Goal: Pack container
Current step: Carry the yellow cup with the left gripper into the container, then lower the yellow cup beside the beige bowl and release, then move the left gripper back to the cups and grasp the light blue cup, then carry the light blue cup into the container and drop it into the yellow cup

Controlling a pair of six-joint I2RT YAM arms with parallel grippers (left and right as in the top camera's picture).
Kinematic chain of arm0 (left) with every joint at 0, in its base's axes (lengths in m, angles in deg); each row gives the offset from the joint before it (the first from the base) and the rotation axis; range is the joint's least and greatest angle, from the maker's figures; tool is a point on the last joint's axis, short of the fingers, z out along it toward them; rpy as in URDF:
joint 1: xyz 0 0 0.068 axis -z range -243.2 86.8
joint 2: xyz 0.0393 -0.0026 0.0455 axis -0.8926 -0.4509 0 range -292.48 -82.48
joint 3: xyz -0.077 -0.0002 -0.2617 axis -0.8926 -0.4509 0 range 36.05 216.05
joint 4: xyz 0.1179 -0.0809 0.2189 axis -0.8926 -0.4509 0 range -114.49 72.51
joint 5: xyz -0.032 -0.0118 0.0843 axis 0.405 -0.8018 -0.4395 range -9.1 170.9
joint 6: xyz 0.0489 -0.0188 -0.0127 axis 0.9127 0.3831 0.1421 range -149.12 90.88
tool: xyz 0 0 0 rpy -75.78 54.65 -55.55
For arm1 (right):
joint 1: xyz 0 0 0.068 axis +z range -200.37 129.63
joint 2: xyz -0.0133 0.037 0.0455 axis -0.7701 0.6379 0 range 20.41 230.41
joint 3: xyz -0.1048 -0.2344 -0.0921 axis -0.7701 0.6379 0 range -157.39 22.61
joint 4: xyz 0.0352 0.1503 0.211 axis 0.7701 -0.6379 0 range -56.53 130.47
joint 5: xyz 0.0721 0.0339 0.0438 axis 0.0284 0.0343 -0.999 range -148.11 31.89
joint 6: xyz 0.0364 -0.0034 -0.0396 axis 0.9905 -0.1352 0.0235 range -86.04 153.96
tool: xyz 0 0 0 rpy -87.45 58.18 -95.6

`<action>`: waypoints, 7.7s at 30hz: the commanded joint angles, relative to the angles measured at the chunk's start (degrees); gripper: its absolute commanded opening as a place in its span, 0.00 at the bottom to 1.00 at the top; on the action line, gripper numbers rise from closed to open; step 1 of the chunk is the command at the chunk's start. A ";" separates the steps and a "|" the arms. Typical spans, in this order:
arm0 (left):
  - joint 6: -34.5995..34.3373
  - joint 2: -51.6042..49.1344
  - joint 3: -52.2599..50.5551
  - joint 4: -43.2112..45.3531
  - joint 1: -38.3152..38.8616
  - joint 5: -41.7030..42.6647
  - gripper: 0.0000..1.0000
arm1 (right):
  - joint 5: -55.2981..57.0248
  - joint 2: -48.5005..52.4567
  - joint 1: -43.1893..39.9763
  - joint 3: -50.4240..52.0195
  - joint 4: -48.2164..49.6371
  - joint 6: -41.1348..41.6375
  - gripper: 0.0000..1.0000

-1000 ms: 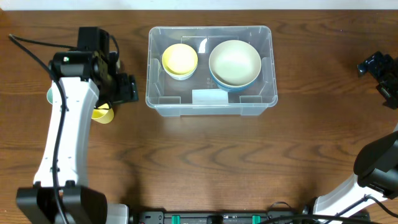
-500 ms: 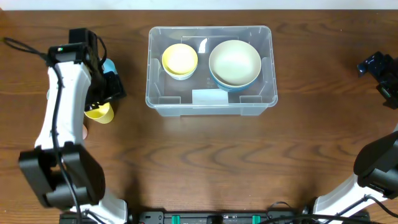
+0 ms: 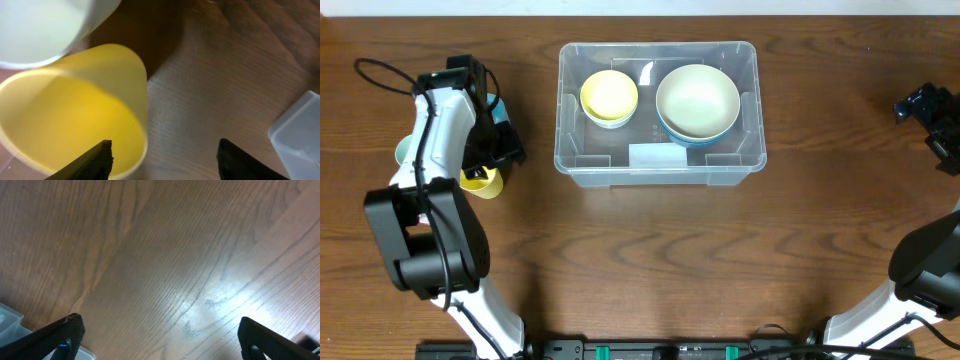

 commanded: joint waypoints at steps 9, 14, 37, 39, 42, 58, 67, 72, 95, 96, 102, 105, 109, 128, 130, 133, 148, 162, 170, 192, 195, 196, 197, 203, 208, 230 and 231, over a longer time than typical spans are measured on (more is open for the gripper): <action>1.07 -3.04 0.15 -2.10 -0.17 -0.26 0.06 | 0.26 -0.28 0.07 0.15 0.02 0.90 0.99; 1.29 -0.13 0.17 -6.10 0.55 -0.28 0.05 | 0.26 -0.28 0.07 0.15 0.02 0.92 0.99; 4.94 31.89 13.03 2.29 29.92 4.72 0.06 | 0.26 -0.28 0.07 0.15 0.00 0.90 0.99; 5.62 29.53 13.03 5.40 31.91 4.74 0.06 | 0.26 -0.28 0.07 0.15 0.02 0.90 0.99; 7.80 24.13 13.03 9.01 34.86 4.72 0.06 | 0.26 -0.28 0.07 0.15 0.02 0.92 0.99; 10.78 2.60 13.03 7.93 37.97 4.76 0.06 | 0.26 -0.28 0.07 0.15 0.02 0.90 0.99; 10.82 -2.95 12.94 9.79 39.45 4.90 0.06 | 0.24 -0.28 0.07 0.15 0.00 0.90 0.99; 10.82 -5.35 12.92 10.38 39.45 4.90 0.06 | 0.26 -0.28 0.07 0.15 0.02 0.90 0.99; 10.73 -7.04 12.52 13.22 39.47 4.90 0.22 | 0.26 -0.28 0.07 0.15 0.02 0.90 0.99; 10.73 -7.04 12.52 13.22 39.47 4.90 0.23 | 0.26 -0.28 0.07 0.15 0.02 0.90 0.99; 10.27 -7.02 12.55 13.16 39.45 4.90 0.42 | 0.26 -0.28 0.07 0.15 0.02 0.90 0.99; 9.88 -6.29 12.61 13.09 39.34 4.90 0.51 | 0.26 -0.28 0.07 0.15 0.00 0.90 0.99; 9.88 -3.63 13.11 12.90 39.30 4.90 0.59 | 0.26 -0.28 0.07 0.15 0.00 0.90 0.99; -1.66 27.12 13.31 -6.64 19.32 -12.59 0.71 | 0.26 -0.28 0.07 0.15 0.02 0.90 0.99; -1.79 26.67 13.09 -7.34 14.69 -12.24 0.72 | 0.26 -0.28 0.07 0.15 0.00 0.90 0.99; -1.51 24.79 12.26 -6.08 10.21 -12.07 0.72 | 0.26 -0.28 0.07 0.15 0.00 0.90 0.99; 14.16 1.64 11.93 7.04 8.15 -8.61 0.73 | 0.26 -0.28 0.07 0.15 0.00 0.92 0.99; 15.96 -6.60 11.93 12.15 4.83 -8.59 0.73 | 0.26 -0.28 0.07 0.15 0.00 0.90 0.99; 15.96 -7.37 11.89 13.75 2.86 -4.83 0.71 | 0.26 -0.28 0.07 0.15 0.02 0.90 0.99; 13.79 -11.28 11.98 13.29 3.19 -4.70 0.06 | 0.26 -0.28 0.07 0.15 0.02 0.90 0.99; 12.85 -9.22 12.41 11.87 3.43 -4.70 0.06 | 0.26 -0.28 0.07 0.15 0.00 0.90 0.99; 12.85 -8.24 12.59 11.39 3.58 -4.70 0.06 | 0.26 -0.28 0.07 0.15 0.00 0.90 0.99; 12.83 -6.82 12.81 10.80 3.87 -4.70 0.06 | 0.26 -0.28 0.07 0.15 0.00 0.90 0.99; 11.13 5.44 12.90 7.93 7.45 -4.22 0.06 | 0.26 -0.28 0.07 0.15 0.02 0.90 0.99; 12.11 14.78 12.90 6.69 14.10 1.38 0.06 | 0.26 -0.28 0.07 0.15 0.02 0.92 0.99; 18.53 3.45 12.76 8.33 38.51 4.31 0.06 | 0.26 -0.28 0.07 0.15 0.02 0.92 0.99; 18.53 3.15 12.76 8.02 38.82 4.31 0.06 | 0.26 -0.28 0.07 0.15 0.00 0.90 0.99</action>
